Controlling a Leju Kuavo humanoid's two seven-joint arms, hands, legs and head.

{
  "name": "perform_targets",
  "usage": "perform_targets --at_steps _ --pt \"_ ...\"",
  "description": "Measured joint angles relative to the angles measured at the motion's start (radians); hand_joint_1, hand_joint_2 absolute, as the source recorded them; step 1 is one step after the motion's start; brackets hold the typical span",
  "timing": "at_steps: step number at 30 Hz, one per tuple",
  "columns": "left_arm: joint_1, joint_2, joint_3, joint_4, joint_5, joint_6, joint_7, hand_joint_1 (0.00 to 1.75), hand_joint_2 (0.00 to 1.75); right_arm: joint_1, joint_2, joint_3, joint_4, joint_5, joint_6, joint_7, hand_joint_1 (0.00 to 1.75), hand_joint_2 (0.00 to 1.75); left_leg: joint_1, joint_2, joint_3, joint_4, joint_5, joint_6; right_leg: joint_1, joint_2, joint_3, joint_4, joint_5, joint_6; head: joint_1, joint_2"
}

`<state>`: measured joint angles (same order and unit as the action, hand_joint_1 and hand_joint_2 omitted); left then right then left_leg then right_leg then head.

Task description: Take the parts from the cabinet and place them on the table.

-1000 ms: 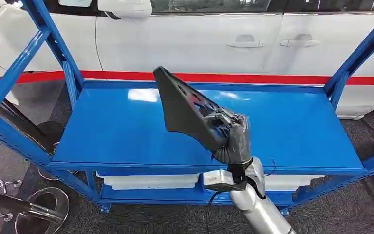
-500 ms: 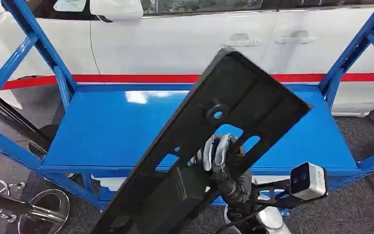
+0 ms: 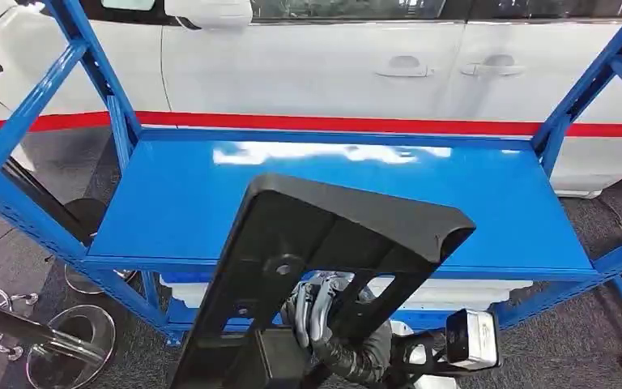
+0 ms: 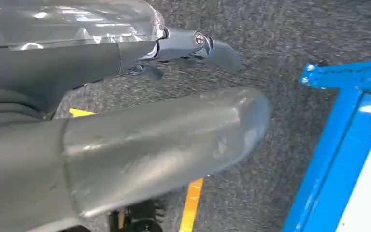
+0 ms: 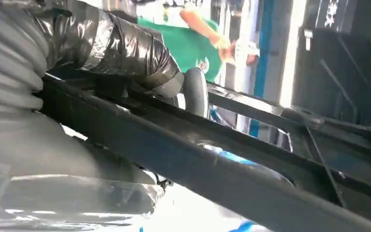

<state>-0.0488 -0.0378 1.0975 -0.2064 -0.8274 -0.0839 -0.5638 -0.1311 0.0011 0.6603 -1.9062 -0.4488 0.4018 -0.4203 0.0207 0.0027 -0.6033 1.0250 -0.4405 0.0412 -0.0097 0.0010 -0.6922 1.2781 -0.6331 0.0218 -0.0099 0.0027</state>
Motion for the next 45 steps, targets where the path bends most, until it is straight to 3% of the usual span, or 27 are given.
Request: perform_targets --at_steps 1,2,4,13,14,15,16,17,18,19,21,23,26,27,28,29,31,32,34,36,37,38,40,42,43,44,45 --pt "0.0 0.0 0.002 0.0 0.0 0.0 0.0 0.0 0.0 0.003 0.0 0.002 0.003 0.017 -0.009 -0.01 1.68 1.75 0.0 0.0 -0.012 0.001 0.008 -0.002 -0.001 0.0 -0.008 0.045 -0.016 0.003 0.0 0.0" --pt "0.0 0.0 0.005 0.0 0.0 0.0 0.0 0.0 0.0 0.004 0.0 0.005 0.006 0.031 -0.017 -0.021 1.68 1.75 0.0 0.001 -0.023 0.001 0.016 -0.003 -0.003 0.0 0.009 0.041 -0.003 0.004 0.0 0.0" --pt "0.0 0.0 0.007 0.0 -0.002 0.0 0.0 0.0 0.0 0.004 0.0 0.009 0.007 0.066 -0.046 -0.046 1.68 1.75 0.0 0.001 -0.035 0.001 0.026 -0.006 -0.004 0.0 0.063 -0.026 0.038 0.002 0.0 0.0" --pt "0.0 0.0 0.007 0.0 -0.002 0.0 0.001 0.0 0.0 0.004 0.0 0.01 0.007 0.072 -0.051 -0.049 1.68 1.75 0.0 0.002 -0.036 0.001 0.028 -0.007 -0.004 0.0 0.073 -0.04 0.045 0.001 0.0 0.0" --pt "-0.001 0.0 0.01 0.0 -0.003 0.0 0.003 0.0 0.0 0.005 0.001 0.014 0.006 0.131 -0.102 -0.075 1.68 1.75 0.0 0.001 -0.045 0.001 0.037 -0.01 -0.003 0.0 0.157 -0.161 0.087 -0.006 0.0 0.0" --pt "-0.004 0.0 0.015 0.0 -0.012 0.003 0.005 0.0 0.0 0.021 0.002 0.03 0.002 0.266 -0.209 -0.119 1.68 1.75 0.0 0.0 -0.046 -0.005 0.06 -0.032 0.01 0.0 0.222 -0.276 0.092 -0.02 0.001 0.0" --pt "-0.004 0.0 0.015 0.0 -0.014 0.003 0.005 0.0 0.0 0.024 0.0 0.031 0.002 0.279 -0.216 -0.131 1.68 1.75 0.002 0.0 -0.047 -0.007 0.067 -0.038 0.013 0.0 0.219 -0.277 0.092 -0.022 0.0 0.0" --pt "-0.002 0.001 0.015 0.0 -0.023 0.003 0.006 0.0 0.0 0.029 -0.003 0.035 0.0 0.287 -0.224 -0.154 1.68 1.75 -0.001 -0.001 -0.05 -0.019 0.084 -0.053 0.009 -0.001 0.21 -0.287 0.115 -0.039 0.0 0.0" --pt "-0.006 0.005 0.015 0.0 -0.044 0.006 0.021 0.0 0.0 0.035 -0.004 0.045 -0.001 0.289 -0.223 -0.158 1.68 1.75 0.004 -0.002 -0.104 0.169 -0.12 -0.062 0.007 -0.006 0.163 -0.292 0.161 -0.061 0.0 0.0" --pt "-0.005 0.009 0.015 0.0 -0.06 0.017 0.05 0.0 0.0 0.036 -0.009 0.051 0.003 0.281 -0.208 -0.15 1.68 1.75 0.004 -0.001 -0.083 0.275 -0.105 -0.069 0.009 -0.007 0.1 -0.271 0.192 -0.057 0.0 0.0" --pt "-0.006 0.013 0.015 0.0 -0.063 0.019 0.057 0.0 0.0 0.036 -0.012 0.053 0.003 0.28 -0.206 -0.15 1.68 1.75 0.004 -0.001 0.023 0.145 -0.051 -0.066 0.008 -0.007 0.067 -0.252 0.203 -0.049 0.0 0.0" --pt "-0.01 0.016 0.015 0.0 -0.073 0.02 0.079 0.0 0.0 0.035 -0.012 0.053 0.004 0.28 -0.204 -0.15 1.68 1.75 -0.003 -0.002 0.127 -0.008 -0.104 -0.057 0.014 -0.008 0.047 -0.228 0.209 -0.04 0.0 0.0" --pt "-0.006 0.018 0.014 0.0 -0.084 0.022 0.105 0.0 0.0 0.033 -0.013 0.053 0.007 0.295 -0.204 -0.15 1.68 1.75 -0.009 -0.005 0.106 -0.002 -0.093 -0.034 0.01 -0.01 0.048 -0.236 0.233 -0.021 0.0 0.0" --pt "-0.004 0.018 0.014 0.0 -0.085 0.022 0.109 0.0 0.0 0.032 -0.014 0.053 0.008 0.3 -0.205 -0.15 1.68 1.75 0.0 -0.003 0.099 -0.012 -0.078 -0.023 0.014 -0.008 0.041 -0.235 0.236 -0.014 0.0 0.0" --pt "-0.006 0.018 0.014 0.0 -0.087 0.023 0.111 0.0 0.0 0.033 -0.016 0.053 0.008 0.303 -0.205 -0.15 1.68 1.75 0.001 0.003 0.089 -0.014 -0.066 -0.015 0.007 -0.003 0.033 -0.223 0.208 -0.008 0.0 0.0" --pt "-0.007 0.019 0.014 0.0 -0.087 0.023 0.113 0.0 0.0 0.032 -0.018 0.053 0.008 0.306 -0.206 -0.15 1.68 1.75 0.001 0.004 0.076 -0.014 -0.055 -0.005 0.006 -0.003 0.019 -0.187 0.151 -0.005 0.0 0.0" --pt "-0.005 0.021 0.014 0.0 -0.087 0.023 0.113 0.0 0.0 0.032 -0.021 0.053 0.01 0.314 -0.211 -0.15 1.68 1.75 0.0 0.005 0.046 -0.013 -0.03 -0.001 0.002 -0.003 -0.02 -0.038 0.03 0.003 0.0 0.0" --pt "-0.004 0.021 0.014 0.0 -0.089 0.023 0.113 0.0 0.0 0.032 -0.023 0.053 0.011 0.317 -0.213 -0.15 1.68 1.75 0.0 0.005 0.03 -0.012 -0.019 -0.001 0.002 -0.003 -0.03 0.022 0.007 0.005 0.0 0.0" --pt "-0.004 0.021 0.014 0.0 -0.094 0.023 0.113 0.0 0.0 0.032 -0.026 0.053 0.015 0.324 -0.219 -0.15 1.68 1.75 0.0 0.006 0.001 -0.009 0.001 -0.005 -0.001 -0.003 -0.002 0.043 0.042 0.007 0.0 0.0" --pt "-0.004 0.021 0.014 0.0 -0.098 0.022 0.113 0.0 0.0 0.03 -0.028 0.053 0.016 0.33 -0.219 -0.15 1.68 1.75 0.0 0.005 -0.023 -0.007 0.02 -0.011 -0.002 -0.003 0.109 -0.091 0.111 0.0 0.0 0.0" --pt "-0.005 0.021 0.014 0.0 -0.102 0.022 0.113 0.0 0.0 0.027 -0.028 0.053 0.015 0.331 -0.219 -0.15 1.68 1.75 0.0 0.005 -0.027 -0.005 0.028 -0.015 -0.001 -0.002 0.176 -0.18 0.116 -0.007 0.0 0.0" --pt "-0.005 0.021 0.014 0.0 -0.103 0.021 0.113 0.0 0.0 0.023 -0.028 0.053 0.015 0.331 -0.218 -0.15 1.68 1.75 -0.004 0.004 -0.033 -0.005 0.035 -0.022 0.005 -0.002 0.23 -0.263 0.088 -0.013 0.0 0.0" --pt "-0.006 0.021 0.013 0.0 -0.104 0.021 0.112 0.0 0.0 0.021 -0.028 0.053 0.015 0.33 -0.219 -0.15 1.68 1.75 -0.001 0.005 -0.032 -0.012 0.054 -0.036 0.012 -0.001 0.231 -0.285 0.092 -0.019 0.0 0.0" --pt "-0.003 0.021 0.013 0.0 -0.105 0.02 0.111 0.0 0.0 0.02 -0.028 0.053 0.015 0.33 -0.218 -0.15 1.68 1.75 -0.003 0.005 -0.037 -0.024 0.075 -0.052 0.01 -0.002 0.219 -0.292 0.113 -0.035 0.0 0.0" --pt "-0.004 0.021 0.013 0.0 -0.105 0.02 0.111 0.0 0.0 0.018 -0.028 0.053 0.016 0.331 -0.219 -0.15 1.68 1.75 0.002 0.004 -0.042 -0.012 0.053 -0.054 0.003 -0.009 0.211 -0.298 0.127 -0.042 0.0 0.0" --pt "-0.003 0.021 0.013 0.0 -0.105 0.02 0.111 0.0 0.0 0.017 -0.028 0.053 0.016 0.331 -0.219 -0.15 1.68 1.75 0.001 0.003 -0.059 0.02 -0.004 -0.054 0.005 -0.008 0.197 -0.298 0.138 -0.055 -0.001 0.0" --pt "-0.003 0.021 0.013 0.0 -0.106 0.02 0.111 0.0 0.0 0.018 -0.028 0.053 0.016 0.332 -0.221 -0.151 1.68 1.75 0.003 0.003 -0.08 0.08 -0.067 -0.055 0.006 -0.009 0.183 -0.296 0.147 -0.059 0.0 0.0"
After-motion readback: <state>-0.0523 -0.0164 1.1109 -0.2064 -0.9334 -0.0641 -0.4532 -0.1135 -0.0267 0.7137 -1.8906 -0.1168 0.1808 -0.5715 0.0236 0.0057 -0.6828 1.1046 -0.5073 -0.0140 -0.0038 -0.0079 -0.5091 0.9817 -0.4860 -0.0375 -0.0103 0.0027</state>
